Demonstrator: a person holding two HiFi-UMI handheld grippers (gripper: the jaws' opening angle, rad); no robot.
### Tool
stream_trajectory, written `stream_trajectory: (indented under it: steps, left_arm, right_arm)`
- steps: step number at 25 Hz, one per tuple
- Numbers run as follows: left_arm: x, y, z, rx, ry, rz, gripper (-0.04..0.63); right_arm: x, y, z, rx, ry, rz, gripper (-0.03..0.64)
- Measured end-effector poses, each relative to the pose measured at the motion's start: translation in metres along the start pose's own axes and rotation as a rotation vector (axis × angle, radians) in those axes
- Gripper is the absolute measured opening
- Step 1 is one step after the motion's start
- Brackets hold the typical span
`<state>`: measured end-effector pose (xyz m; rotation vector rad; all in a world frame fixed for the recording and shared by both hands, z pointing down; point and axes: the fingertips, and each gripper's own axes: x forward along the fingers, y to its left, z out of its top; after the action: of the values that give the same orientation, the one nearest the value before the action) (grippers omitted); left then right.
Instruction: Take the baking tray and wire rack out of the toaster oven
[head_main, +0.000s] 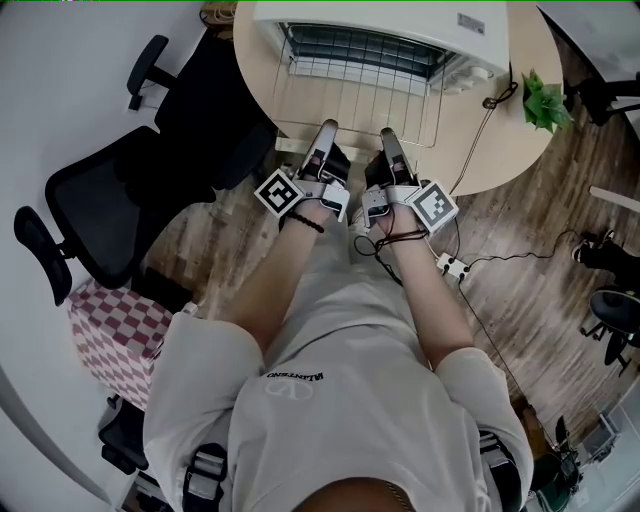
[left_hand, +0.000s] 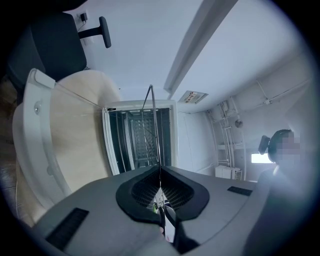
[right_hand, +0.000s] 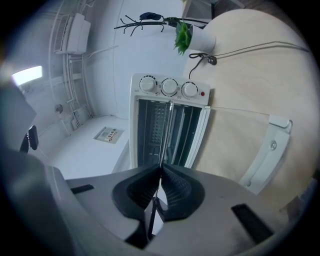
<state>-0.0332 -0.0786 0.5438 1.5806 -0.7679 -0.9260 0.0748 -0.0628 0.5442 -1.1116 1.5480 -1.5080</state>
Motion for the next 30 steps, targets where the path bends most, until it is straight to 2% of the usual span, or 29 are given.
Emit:
stream_trajectory:
  steps: [11,22,30]
  left_arm:
    - [-0.028,-0.011,-0.008,0.009,0.003,0.012,0.006]
    - [-0.055,-0.059,-0.01,0.033,0.017,-0.004,0.006]
    - [-0.044,-0.087,-0.014,0.025,0.01,-0.032,0.006]
  right_arm:
    - [-0.025,0.006,-0.018,0.007,0.043,0.005,0.011]
    - [-0.051,0.046,-0.039,0.004,0.117,0.051,0.011]
    - [-0.055,0.072,-0.027,-0.019,0.128,0.079,0.011]
